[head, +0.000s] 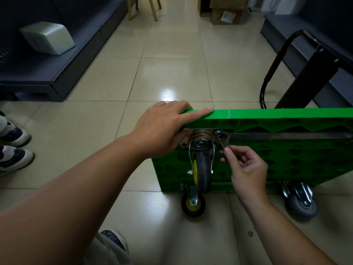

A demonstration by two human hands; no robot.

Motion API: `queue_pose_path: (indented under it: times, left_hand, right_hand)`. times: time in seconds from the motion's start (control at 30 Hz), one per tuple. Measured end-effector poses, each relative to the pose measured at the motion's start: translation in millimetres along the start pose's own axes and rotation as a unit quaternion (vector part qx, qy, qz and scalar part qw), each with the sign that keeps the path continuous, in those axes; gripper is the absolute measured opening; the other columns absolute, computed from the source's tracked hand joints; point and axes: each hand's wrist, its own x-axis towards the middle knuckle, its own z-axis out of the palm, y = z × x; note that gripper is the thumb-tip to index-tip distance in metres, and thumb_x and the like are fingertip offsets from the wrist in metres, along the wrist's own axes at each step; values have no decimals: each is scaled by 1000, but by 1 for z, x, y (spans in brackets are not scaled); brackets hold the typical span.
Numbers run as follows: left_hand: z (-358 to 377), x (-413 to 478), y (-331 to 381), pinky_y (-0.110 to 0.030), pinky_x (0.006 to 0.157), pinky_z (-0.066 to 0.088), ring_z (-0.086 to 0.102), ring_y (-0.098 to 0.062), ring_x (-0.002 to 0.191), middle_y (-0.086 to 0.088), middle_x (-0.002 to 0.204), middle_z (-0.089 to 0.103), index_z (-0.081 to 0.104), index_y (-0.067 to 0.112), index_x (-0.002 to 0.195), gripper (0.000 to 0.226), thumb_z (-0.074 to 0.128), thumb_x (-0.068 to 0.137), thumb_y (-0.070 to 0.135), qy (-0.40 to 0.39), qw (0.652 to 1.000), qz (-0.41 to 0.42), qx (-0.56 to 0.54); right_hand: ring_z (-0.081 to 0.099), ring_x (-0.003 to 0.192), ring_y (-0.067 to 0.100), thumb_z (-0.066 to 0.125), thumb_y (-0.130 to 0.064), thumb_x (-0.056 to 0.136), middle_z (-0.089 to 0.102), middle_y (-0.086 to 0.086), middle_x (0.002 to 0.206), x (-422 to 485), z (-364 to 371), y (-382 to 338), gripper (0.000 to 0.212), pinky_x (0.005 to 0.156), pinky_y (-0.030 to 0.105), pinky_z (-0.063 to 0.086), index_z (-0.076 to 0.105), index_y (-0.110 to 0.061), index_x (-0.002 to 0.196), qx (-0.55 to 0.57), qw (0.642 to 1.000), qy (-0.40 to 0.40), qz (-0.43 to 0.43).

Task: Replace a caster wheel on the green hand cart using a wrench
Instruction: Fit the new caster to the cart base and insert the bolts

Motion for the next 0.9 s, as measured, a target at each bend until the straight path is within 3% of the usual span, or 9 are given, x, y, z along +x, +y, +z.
queue_pose_path:
  times: [0.23,0.4,0.47,0.5,0.57,0.63,0.67,0.77,0.9]
  left_hand:
    - [-1,0,1,-34,84,38,56,-22,106,2,126,58,26,46,160,67,55,102,33,2,1000,-2,-6]
    - [-4,1,2,-27,80,25,56,-22,106,2,127,58,29,45,160,66,57,101,31,7,1000,-2,-13]
    - [-4,1,2,-29,80,27,56,-22,107,3,128,58,28,45,160,66,56,101,32,3,1000,1,-14]
    - [-4,1,3,-29,81,29,56,-22,107,3,128,58,28,46,160,67,57,101,32,2,1000,0,-15]
    - [-3,0,3,-30,82,31,55,-22,107,4,128,58,27,46,160,67,57,101,32,1,1000,-3,-15]
    - [-4,0,3,-32,83,34,55,-22,107,3,128,58,27,46,160,67,57,101,32,2,1000,-4,-15]
    - [-4,0,2,-33,83,35,56,-22,107,3,128,58,27,46,160,67,57,101,32,2,1000,-4,-15]
    - [-4,0,2,-33,81,34,57,-23,106,3,127,59,29,46,159,67,58,100,32,0,1000,-6,-16]
    - [-3,1,2,-31,80,33,57,-22,105,3,127,59,28,46,160,68,58,101,32,2,1000,-3,-14]
  right_hand:
    - [67,85,-4,74,-10,89,69,-18,89,17,-21,-37,25,74,9,50,68,-35,91,-244,964,-38,-102]
    - [62,73,25,80,-17,83,72,3,81,40,-26,-105,11,73,32,42,75,-17,92,-541,772,-85,-323]
    - [61,70,26,82,-15,81,72,5,78,38,-29,-115,10,71,33,41,75,-14,90,-563,737,-93,-361]
    - [61,72,23,81,-16,83,72,3,80,36,-34,-116,10,72,30,41,75,-16,91,-554,756,-91,-337]
    - [65,79,10,77,-19,87,72,-10,85,25,-45,-110,9,72,24,49,75,-23,95,-455,859,-52,-228]
    - [69,81,0,73,-16,89,74,-14,84,8,-44,-89,12,70,11,53,73,-27,95,-231,969,23,-86]
    - [70,78,0,71,-12,91,76,-12,84,-2,-37,-76,13,70,11,54,72,-24,96,-114,992,61,-13]
    - [70,69,7,67,-5,93,78,-1,84,-26,-15,-39,10,67,16,56,70,-10,101,74,984,112,120]
    - [70,71,9,70,-6,91,78,7,89,-34,7,-20,8,66,16,54,71,-8,99,106,982,86,131]
